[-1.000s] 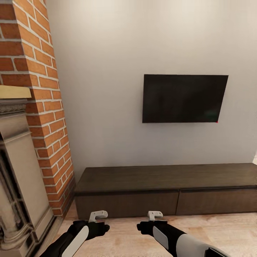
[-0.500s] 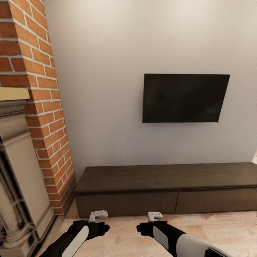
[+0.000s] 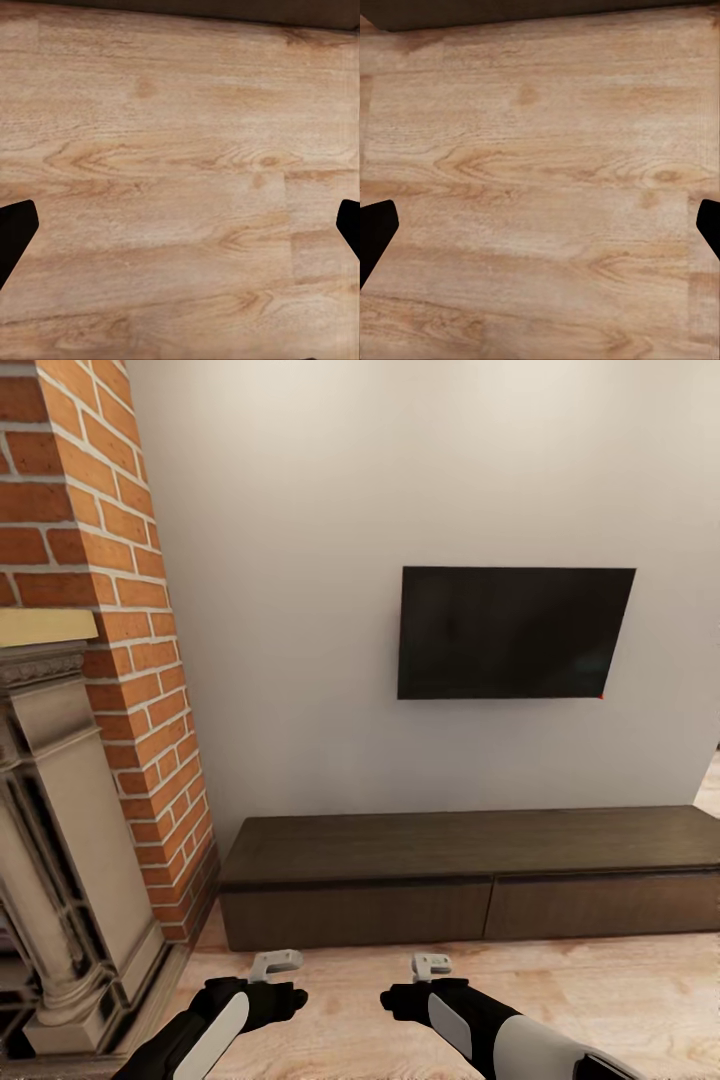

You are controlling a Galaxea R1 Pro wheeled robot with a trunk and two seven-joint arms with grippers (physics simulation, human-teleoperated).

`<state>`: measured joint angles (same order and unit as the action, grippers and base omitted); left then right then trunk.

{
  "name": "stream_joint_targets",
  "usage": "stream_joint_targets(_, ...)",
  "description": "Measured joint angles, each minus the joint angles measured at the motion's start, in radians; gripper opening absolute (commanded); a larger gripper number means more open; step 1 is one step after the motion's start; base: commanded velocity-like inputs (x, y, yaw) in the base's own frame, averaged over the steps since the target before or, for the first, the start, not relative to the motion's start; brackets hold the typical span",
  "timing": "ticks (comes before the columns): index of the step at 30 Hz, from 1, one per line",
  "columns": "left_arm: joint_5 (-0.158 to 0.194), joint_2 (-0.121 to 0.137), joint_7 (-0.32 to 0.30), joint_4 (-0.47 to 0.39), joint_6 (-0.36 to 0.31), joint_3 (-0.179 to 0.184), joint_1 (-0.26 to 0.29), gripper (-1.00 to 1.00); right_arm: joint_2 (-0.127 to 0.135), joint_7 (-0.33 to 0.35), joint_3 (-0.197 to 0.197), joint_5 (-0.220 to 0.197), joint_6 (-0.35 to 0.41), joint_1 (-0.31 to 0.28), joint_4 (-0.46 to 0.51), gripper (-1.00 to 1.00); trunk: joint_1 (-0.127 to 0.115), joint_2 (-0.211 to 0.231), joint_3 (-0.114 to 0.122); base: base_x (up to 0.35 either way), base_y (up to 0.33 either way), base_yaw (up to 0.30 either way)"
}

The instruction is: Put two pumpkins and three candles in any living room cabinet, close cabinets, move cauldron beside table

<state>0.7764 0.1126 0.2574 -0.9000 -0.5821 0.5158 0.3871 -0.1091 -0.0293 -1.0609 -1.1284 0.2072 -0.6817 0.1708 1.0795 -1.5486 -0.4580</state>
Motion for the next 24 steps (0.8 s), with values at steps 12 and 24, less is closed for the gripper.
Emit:
stream_joint_targets(12,0.000,0.000,0.000,0.000,0.000,0.000,0.000,1.00,0.000,0.000,0.000,0.000,0.000,0.000,-0.001,1.00,-0.046,0.084,0.018,-0.002,0.000,0.000)
stream_joint_targets(24,0.000,0.000,0.000,0.000,0.000,0.000,0.000,1.00,0.000,0.000,-0.001,0.003,0.001,0.000,-0.002,1.00,-0.092,0.168,0.036,0.000,0.000,0.000)
